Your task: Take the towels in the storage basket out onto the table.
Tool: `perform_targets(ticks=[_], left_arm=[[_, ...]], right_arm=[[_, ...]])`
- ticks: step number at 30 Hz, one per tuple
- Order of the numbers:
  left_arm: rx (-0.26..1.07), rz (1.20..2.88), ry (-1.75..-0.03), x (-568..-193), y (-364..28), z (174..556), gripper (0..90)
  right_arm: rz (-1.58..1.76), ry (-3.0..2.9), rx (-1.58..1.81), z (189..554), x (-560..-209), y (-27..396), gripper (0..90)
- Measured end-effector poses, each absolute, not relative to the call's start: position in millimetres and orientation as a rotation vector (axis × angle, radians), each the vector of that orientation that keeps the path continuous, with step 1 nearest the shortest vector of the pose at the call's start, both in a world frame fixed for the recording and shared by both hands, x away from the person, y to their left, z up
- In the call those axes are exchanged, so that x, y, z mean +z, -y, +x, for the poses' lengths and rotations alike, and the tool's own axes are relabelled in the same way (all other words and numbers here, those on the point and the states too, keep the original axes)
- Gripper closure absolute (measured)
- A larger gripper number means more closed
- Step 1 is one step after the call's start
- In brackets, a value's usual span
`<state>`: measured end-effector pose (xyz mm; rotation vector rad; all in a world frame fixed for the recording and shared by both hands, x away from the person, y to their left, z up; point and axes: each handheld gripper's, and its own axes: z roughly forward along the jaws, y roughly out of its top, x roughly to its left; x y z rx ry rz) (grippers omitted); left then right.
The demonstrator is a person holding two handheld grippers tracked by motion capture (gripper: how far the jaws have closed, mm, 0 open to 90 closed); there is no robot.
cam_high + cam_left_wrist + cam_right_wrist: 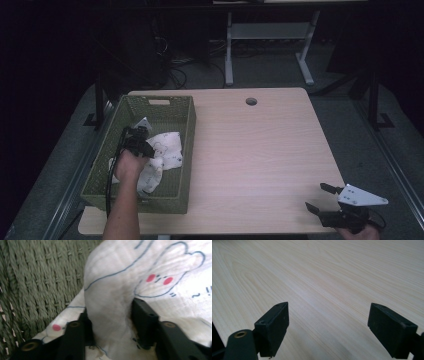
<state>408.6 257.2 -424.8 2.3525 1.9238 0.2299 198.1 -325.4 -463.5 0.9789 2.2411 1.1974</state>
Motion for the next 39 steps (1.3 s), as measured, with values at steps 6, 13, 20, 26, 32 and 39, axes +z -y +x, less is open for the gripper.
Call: perform_targets(ticks=[6,13,20,26,32,39], left_arm=[[0.225,2.309,-1.870,-416,-263,403,80.7],[0.193,2.216,-1.795,-395,-273,392,81.2],[0.145,2.078,-1.711,-376,-288,374,81.4],[0.121,1.989,-1.663,-366,-301,359,81.4],[0.111,1.954,-1.618,-356,-304,353,81.3],[0.069,1.864,-1.560,-346,-312,345,81.3]], right_arm=[[0.991,-2.231,1.201,197,-463,328,16.9],[0.990,-2.234,1.195,197,-463,326,17.0],[0.983,-2.223,1.201,197,-463,328,16.9],[0.987,-2.226,1.199,197,-463,327,16.9],[0.992,-2.229,1.190,197,-463,326,16.9],[0.995,-2.217,1.198,197,-463,328,16.9]])
